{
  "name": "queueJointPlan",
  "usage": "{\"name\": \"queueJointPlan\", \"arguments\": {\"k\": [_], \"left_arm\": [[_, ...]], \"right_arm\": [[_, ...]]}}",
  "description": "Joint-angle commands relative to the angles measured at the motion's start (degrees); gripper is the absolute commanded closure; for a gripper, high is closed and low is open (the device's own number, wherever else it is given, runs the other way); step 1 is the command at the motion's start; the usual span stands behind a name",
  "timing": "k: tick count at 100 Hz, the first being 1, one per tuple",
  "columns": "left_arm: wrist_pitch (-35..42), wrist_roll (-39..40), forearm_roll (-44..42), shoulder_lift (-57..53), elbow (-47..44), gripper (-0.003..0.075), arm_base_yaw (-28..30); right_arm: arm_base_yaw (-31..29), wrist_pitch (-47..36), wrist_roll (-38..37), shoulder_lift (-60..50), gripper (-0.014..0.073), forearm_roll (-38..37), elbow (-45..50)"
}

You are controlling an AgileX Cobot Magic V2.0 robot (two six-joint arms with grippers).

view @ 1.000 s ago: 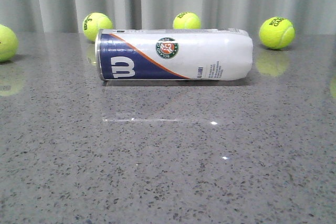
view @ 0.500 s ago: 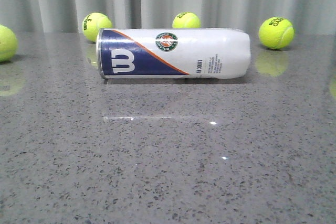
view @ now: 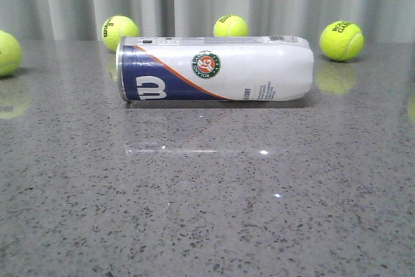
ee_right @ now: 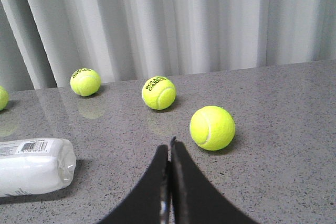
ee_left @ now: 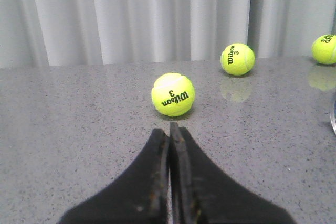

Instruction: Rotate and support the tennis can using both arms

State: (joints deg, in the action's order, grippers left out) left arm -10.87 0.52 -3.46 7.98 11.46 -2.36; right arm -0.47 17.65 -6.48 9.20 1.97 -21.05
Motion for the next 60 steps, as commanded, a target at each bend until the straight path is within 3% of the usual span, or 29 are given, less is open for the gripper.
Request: {"name": "queueJointPlan", "arguments": {"k": [1,16,40,49,60], "left_arm": [[0.6,0.0,0.0,6.0,7.0,0.0741,0.1],[-11.5,0.0,0.0,16.5,17.0,0.0741,0.1],[-24.0,0.0,0.0,32.0,28.9,0.0726,0.1],[-25.3,0.0,0.2,35.7,31.5,0.0633,0.1],[-25.8,0.0,1.3,38.9,33.3,0.0419,0.1]], "right_arm": [[-0.3,-4.8,0.3,0.6,0.0659,-0.2,-1.2],[-0.3,-4.8,0.3,0.6,0.0659,-0.2,-1.2],[-0.3,-4.8,0.3,0.6,0.0659,-0.2,-1.2],[-0.3,-4.8,0.3,0.6,0.0659,-0.2,-1.2],[-0.3,-4.8,0.3,0.6,0.0659,-0.2,-1.2]]}}
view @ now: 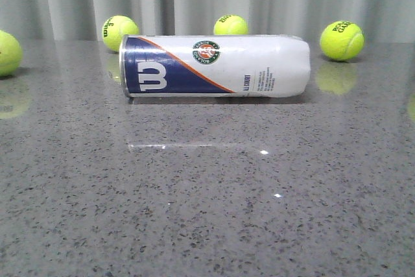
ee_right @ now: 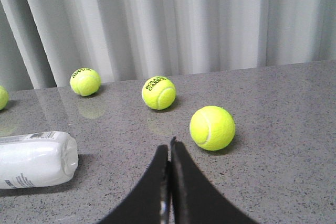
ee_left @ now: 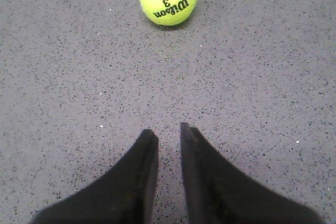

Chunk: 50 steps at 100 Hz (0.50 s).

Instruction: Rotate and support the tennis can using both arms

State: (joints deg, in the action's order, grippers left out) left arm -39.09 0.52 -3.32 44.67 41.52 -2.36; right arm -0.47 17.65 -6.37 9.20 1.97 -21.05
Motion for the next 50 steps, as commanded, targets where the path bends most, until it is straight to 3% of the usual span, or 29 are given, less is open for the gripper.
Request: {"name": "queueJointPlan", "arguments": {"k": [1,9,15,33,50], "left_arm": [[2.3,0.0,1.4,2.7,3.3,0.0384,0.1],[2.1,0.0,3.3,4.3,4.0,0.0196,0.1],[2.1,0.0,4.8,5.5,4.5,0.0134,0.1],[2.1,-0.5,16.0,9.4,6.8,0.0150,0.1],[-3.1,-13.9,39.2,14.9,9.7,0.0155,0.1]], "right_arm": [[-0.3,-4.8,0.2,0.6,0.0659,-0.2,-1.2],[-0.3,-4.8,0.2,0.6,0.0659,-0.2,-1.2],[-0.3,-4.8,0.2,0.6,0.0659,-0.2,-1.2],[-0.3,-4.8,0.2,0.6,0.0659,-0.2,-1.2],[-0.3,-4.8,0.2,0.6,0.0659,-0.2,-1.2]]}}
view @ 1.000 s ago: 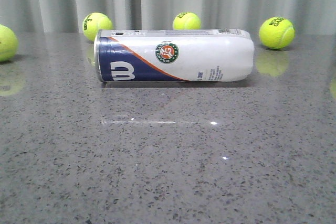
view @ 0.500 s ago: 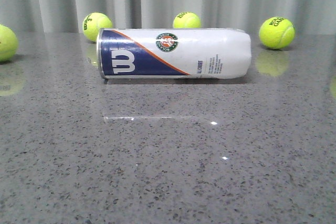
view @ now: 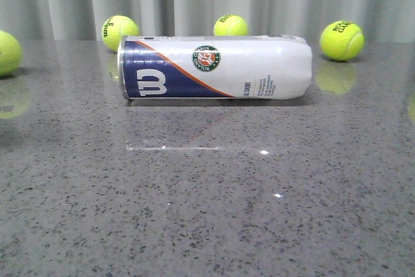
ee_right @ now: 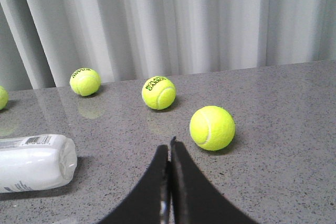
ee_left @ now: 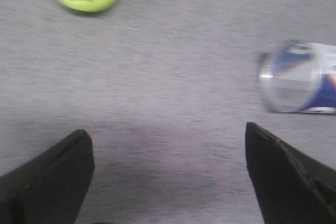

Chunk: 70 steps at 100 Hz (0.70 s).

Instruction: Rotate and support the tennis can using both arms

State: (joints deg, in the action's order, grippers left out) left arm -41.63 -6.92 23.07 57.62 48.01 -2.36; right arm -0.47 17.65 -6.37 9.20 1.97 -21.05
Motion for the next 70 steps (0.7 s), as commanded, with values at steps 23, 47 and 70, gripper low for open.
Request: {"name": "queueJointPlan", "arguments": {"k": [23,47,70], "left_arm": [[-6.1,-19.1,32.1,11.1,5.4,0.0155,0.1],[-11.7,-29.0,45.2,21.4,8.9,0.0155,0.0],[-11.4,-30.2,46.0,28.6,14.8,0.0155,-3.5]], "right_arm": [[-0.3,-4.8,0.2,0.6,0.0659,-0.2,-1.2],[-0.3,-4.8,0.2,0.6,0.0659,-0.2,-1.2],[-0.3,-4.8,0.2,0.6,0.0659,-0.2,-1.2]]}}
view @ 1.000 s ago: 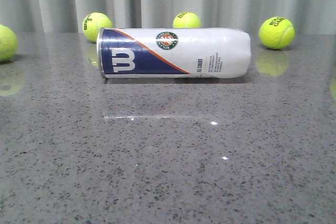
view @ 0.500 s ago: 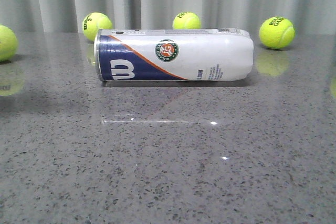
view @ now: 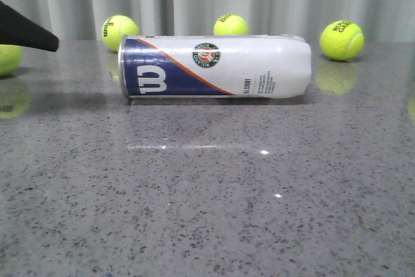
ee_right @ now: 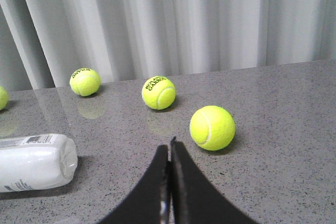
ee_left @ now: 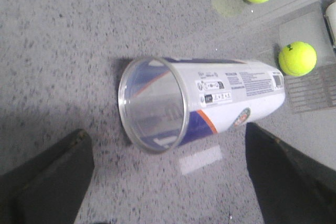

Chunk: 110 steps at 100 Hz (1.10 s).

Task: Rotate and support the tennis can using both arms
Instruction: 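Move the left gripper down to the can's blue end and grasp it, then lift and rotate the can upright with the left gripper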

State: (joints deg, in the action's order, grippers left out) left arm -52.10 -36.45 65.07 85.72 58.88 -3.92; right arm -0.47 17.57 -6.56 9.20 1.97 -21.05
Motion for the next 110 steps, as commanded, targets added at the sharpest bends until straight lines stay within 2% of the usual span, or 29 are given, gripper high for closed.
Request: {"name": "queueJointPlan", "arguments": {"k": [1,16,36,54,62,66,67,68,70,71,72,73,84,97,110], "left_arm": [[-1.0,-0.7,4.0,0.9,4.1,0.0155,-2.3],[-0.7,-0.7,4.5,5.7,8.1,0.0155,-5.3],[-1.5,-0.7,10.5,11.1,10.9,0.0155,-8.5],[-2.7,-0.7,11.0,13.1,12.7,0.0174,-12.1],[-2.8,-0.7,11.0,13.3,12.9,0.0261,-12.9],[-3.5,-0.7,11.3,13.3,12.9,0.0350,-12.9],[-3.7,-0.7,11.3,13.3,12.9,0.0350,-12.9],[-4.1,-0.7,11.5,13.3,12.9,0.0395,-12.9],[-4.5,-0.7,11.7,13.3,12.9,0.0410,-12.9],[-4.9,-0.7,11.8,13.3,12.9,0.0458,-12.9],[-5.1,-0.7,11.8,13.3,12.9,0.0458,-12.9],[-5.5,-0.7,12.0,13.3,12.9,0.0507,-12.9],[-9.0,-0.7,14.4,13.3,13.0,0.0735,-12.3],[-13.1,-3.4,18.0,12.4,13.7,0.0741,-11.1],[-14.2,-3.5,17.3,8.9,16.3,0.0741,-10.2]], "right_arm": [[-0.3,-4.7,0.4,0.6,0.0659,-0.2,-1.2],[-0.3,-4.7,0.4,0.6,0.0659,-0.2,-1.2],[-0.3,-4.7,0.4,0.6,0.0659,-0.2,-1.2],[-0.3,-4.7,0.4,0.6,0.0659,-0.2,-1.2],[-0.3,-4.7,0.4,0.6,0.0659,-0.2,-1.2],[-0.3,-4.7,0.4,0.6,0.0659,-0.2,-1.2],[-0.3,-4.7,0.4,0.6,0.0659,-0.2,-1.2],[-0.3,-4.7,0.4,0.6,0.0659,-0.2,-1.2],[-0.3,-4.7,0.4,0.6,0.0659,-0.2,-1.2],[-0.3,-4.7,0.4,0.6,0.0659,-0.2,-1.2],[-0.3,-4.7,0.4,0.6,0.0659,-0.2,-1.2],[-0.3,-4.7,0.4,0.6,0.0659,-0.2,-1.2],[-0.3,-4.7,0.4,0.6,0.0659,-0.2,-1.2],[-0.3,-4.7,0.4,0.6,0.0659,-0.2,-1.2],[-0.3,-4.7,0.4,0.6,0.0659,-0.2,-1.2]]}}
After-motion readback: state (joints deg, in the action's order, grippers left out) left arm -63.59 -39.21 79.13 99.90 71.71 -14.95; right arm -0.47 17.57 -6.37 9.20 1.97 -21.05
